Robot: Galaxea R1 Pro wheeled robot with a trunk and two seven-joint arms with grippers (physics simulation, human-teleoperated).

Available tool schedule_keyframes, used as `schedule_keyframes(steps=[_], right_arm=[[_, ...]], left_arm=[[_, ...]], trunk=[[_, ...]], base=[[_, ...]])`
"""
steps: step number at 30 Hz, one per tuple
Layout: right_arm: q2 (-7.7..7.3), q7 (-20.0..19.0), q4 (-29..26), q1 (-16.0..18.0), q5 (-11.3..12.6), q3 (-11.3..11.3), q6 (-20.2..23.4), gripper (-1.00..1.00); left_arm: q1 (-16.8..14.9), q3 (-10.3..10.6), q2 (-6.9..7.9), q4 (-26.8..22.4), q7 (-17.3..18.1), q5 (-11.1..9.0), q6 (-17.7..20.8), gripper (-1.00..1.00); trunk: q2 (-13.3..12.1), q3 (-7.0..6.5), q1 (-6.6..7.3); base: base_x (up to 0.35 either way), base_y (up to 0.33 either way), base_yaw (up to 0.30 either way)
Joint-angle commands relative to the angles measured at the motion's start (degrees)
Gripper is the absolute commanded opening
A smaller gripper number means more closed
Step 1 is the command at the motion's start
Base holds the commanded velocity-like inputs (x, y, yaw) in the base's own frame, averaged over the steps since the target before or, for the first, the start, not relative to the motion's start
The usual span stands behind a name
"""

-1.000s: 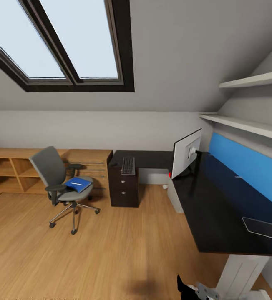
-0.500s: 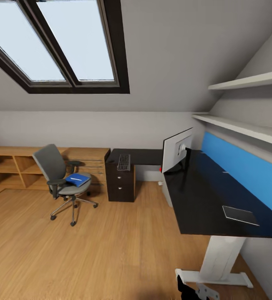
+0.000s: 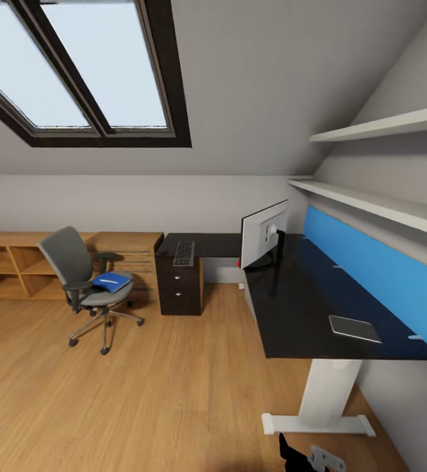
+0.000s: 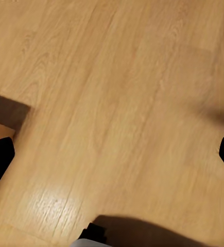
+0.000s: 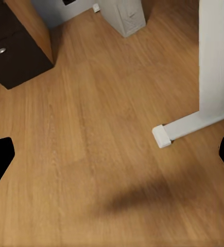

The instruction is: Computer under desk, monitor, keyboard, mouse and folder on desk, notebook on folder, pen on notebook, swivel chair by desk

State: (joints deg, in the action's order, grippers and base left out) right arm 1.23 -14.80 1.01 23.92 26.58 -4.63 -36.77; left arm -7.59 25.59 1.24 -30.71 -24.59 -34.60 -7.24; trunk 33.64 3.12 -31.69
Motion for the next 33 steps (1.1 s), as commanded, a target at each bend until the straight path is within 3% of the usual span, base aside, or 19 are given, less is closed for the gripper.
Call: schedule_keyframes(steps=[1,15,33], right_arm=[[0.01,-0.50,0.11,0.08,0.16,-0.47,-0.15,1.00],[0.17,-0.50,0.10,0.08,-0.02,-0.38,-0.15,1.00],[0.26,-0.50,0.04,0.08,-0.30,-0.34,-0.15,1.00]], left_arm=[[-0.05,0.49,0.08,-0.06,-0.38,-0.61,-0.32,1.00],[-0.05,0.84,0.08,0.99,0.04,-0.46,-0.10,1.00],[-0.05,0.97,-0.25,4.57,0.25,-0.07,-0.39,1.00]], trunk=[[0.10,0.11,-0.02],[0.10,0.45,-0.02],[0.10,1.90,-0.02]], base=[[-0.011,-0.011,-0.225],[-0.003,-0.003,-0.213],[0.000,0.000,-0.023]])
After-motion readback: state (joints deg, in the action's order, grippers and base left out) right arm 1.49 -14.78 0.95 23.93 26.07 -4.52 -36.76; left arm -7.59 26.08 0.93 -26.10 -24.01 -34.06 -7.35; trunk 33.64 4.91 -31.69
